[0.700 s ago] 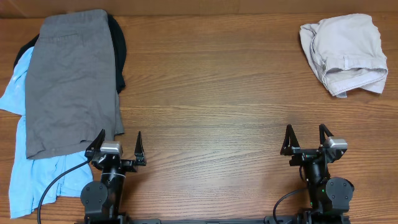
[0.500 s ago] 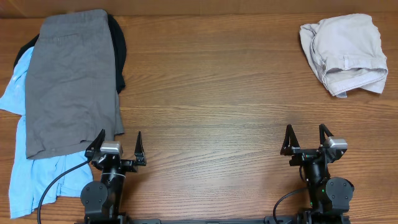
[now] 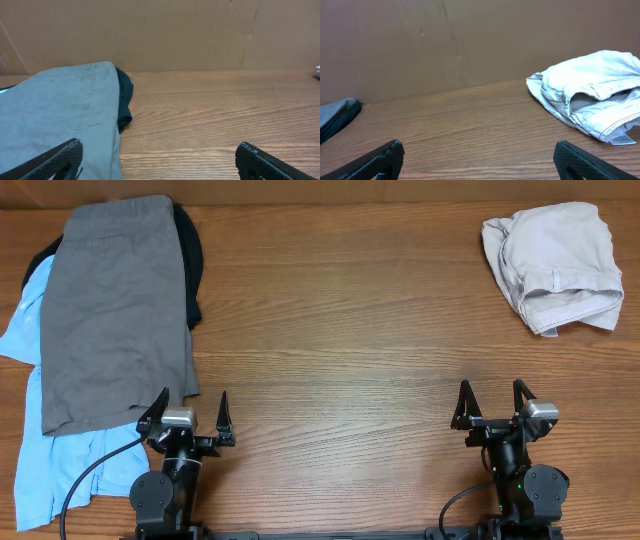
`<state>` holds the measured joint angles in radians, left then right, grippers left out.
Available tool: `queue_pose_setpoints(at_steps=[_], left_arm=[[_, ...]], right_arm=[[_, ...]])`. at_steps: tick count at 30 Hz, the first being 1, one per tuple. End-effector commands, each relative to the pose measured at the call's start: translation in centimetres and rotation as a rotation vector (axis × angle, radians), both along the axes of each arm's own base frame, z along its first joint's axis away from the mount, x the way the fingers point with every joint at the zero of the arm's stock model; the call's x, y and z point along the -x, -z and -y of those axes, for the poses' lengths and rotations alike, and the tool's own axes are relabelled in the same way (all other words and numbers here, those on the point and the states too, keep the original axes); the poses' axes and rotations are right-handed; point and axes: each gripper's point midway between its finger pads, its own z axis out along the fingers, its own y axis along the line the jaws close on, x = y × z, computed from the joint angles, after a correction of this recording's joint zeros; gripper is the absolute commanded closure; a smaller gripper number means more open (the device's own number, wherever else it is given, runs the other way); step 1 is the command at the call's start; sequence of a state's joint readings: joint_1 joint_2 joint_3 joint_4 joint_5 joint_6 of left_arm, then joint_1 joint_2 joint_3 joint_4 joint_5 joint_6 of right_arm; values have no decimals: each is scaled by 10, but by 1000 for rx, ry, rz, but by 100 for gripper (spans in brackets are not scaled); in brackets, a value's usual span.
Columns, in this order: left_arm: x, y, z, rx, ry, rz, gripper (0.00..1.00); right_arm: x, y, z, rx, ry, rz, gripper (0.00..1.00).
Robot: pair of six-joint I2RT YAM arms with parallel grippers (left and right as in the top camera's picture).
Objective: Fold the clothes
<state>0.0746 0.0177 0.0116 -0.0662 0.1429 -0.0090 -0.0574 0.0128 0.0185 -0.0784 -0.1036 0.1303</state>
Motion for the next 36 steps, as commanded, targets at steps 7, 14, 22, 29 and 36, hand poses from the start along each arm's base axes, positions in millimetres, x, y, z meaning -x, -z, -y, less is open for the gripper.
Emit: queue_pose_setpoints(at_steps=[7,14,22,29,36], left_arm=[[0,1,0,14,-1,4,0],[0,1,0,14,-1,4,0],[0,1,0,14,-1,4,0],[0,1,0,14,-1,4,0],[0,0,0,14,-1,5,0]], right_arm=[[0,2,0,1,4,4,0],[0,2,0,1,3,4,0],[0,2,2,5,15,4,0],[0,2,2,4,14,4,0],[0,-1,2,5,15,15,0]])
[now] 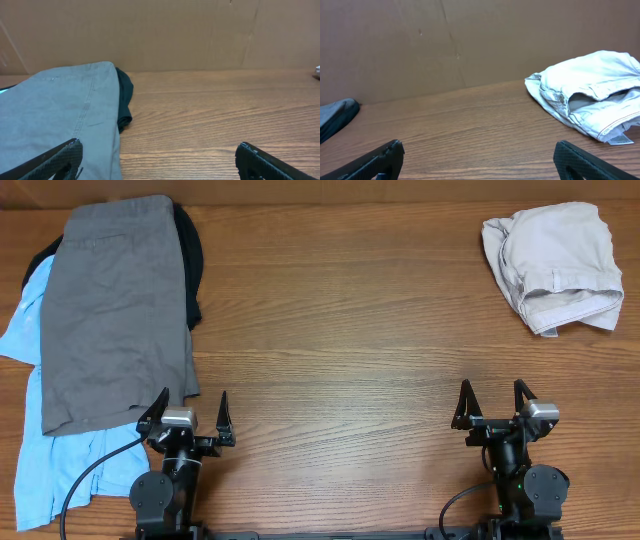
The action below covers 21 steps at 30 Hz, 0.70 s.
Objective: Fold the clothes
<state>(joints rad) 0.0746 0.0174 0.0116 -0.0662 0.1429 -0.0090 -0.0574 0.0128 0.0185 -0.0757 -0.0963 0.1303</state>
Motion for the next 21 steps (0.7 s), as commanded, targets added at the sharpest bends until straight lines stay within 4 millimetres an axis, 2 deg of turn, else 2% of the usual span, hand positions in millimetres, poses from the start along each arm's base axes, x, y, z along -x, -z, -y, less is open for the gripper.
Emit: queue_pose_setpoints(at_steps=[1,10,14,15,21], left_arm=[[0,1,0,13,-1,4,0],[0,-4,2,13,10,23,0],[0,-4,-3,11,-17,22,0],[0,-9,-5,9,-29,30,0],[5,-43,-9,4,-53,96,0]], right_arm=[[0,-1,1,5,7,15,0],[1,-5,-4,6,-23,25,0],[4,-26,-4,47,-21,70,0],[6,-37,-4,66,-19,89,0],[3,-62,-4,65,-21,72,0]])
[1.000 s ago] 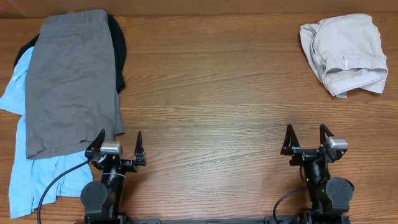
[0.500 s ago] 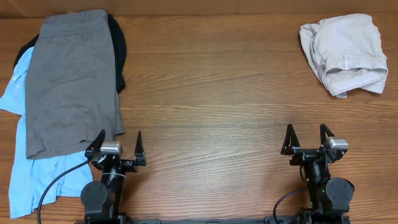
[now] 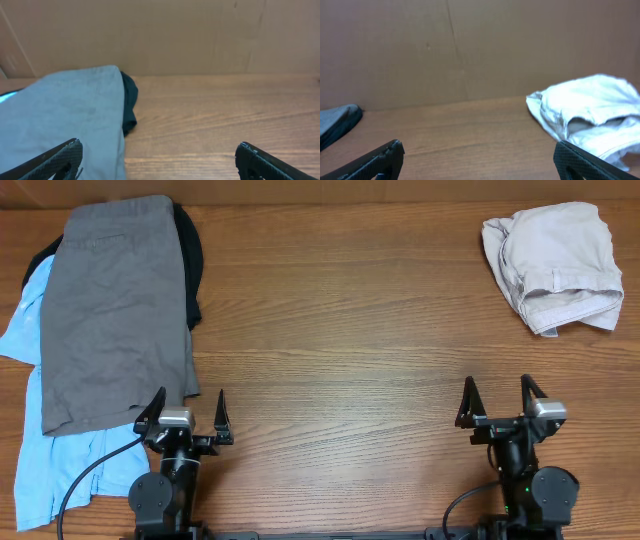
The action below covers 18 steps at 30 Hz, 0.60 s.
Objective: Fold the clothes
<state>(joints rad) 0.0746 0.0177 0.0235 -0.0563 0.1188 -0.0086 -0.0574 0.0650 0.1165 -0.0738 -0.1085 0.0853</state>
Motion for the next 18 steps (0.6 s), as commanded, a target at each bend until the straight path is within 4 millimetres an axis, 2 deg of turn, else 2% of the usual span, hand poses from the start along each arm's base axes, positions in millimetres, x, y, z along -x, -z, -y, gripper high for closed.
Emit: queue_pose_setpoints(at_steps=[1,6,10,11,15,18], left_arm=[[6,-42,-5,6,-29,83,0],[7,-70,-5,5,-29,103,0],[0,-85,-4,9,-25,45,0],[-3,-88,-4,11,-21,27,0],[-27,-116,4,22,39,-71,0],[-46,-134,5,31,53,-147,0]], right_arm=[[-1,-29,-2,17,-10,13,0],[-13,-48,-10,102,-61,-20,0],[-34,-77,-10,142,-71,-45,0],[-37,-81,-11,142,-78,-48,0],[-70,-126,-31,135,-209,-73,0],[-93,-145,-45,117,-308,-139,0]])
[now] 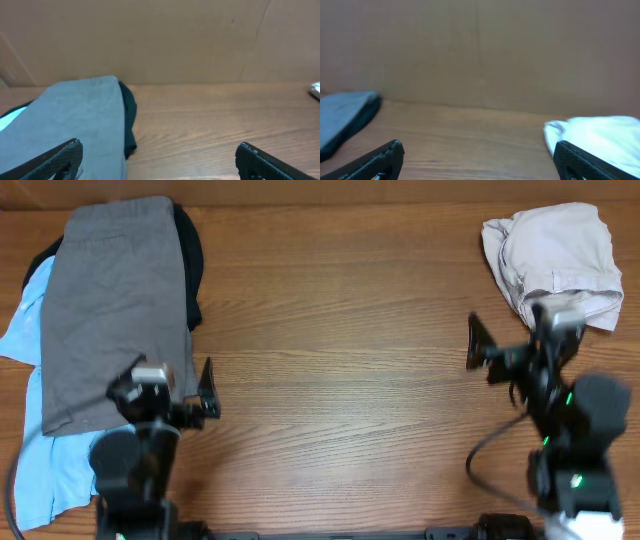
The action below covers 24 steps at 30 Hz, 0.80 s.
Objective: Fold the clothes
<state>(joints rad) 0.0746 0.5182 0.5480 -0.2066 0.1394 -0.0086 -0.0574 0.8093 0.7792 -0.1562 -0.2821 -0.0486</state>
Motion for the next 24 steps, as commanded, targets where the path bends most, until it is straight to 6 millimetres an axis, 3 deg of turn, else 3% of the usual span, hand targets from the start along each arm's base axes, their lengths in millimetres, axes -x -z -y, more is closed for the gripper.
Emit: queue_pose_setpoints(at_steps=[1,6,9,12,18,20,24], left_arm=[[-25,-39,3,25,31,-60,0],[-82,-62,15,5,144,-276,0],[-110,-55,13,-11,161,-389,0],[-137,-43,11,-2,167,-501,0],[-176,-10,9,-6,185,-609,0],[-183,4,1,-37,158,-637,0],[-193,23,-34,-61,47,-675,0]], right_arm=[[-23,-35,-23,-15,-152,-42,0],[-86,-45,-25,-50,-185,-242,0],[-113,-43,-24,-54,-185,-265,0],[-137,-27,-22,-12,-198,-285,0],[-148,11,-30,-35,-256,-382,0],[-146,19,-35,-53,-288,-413,0],[-139,27,-40,-73,-313,-459,0]])
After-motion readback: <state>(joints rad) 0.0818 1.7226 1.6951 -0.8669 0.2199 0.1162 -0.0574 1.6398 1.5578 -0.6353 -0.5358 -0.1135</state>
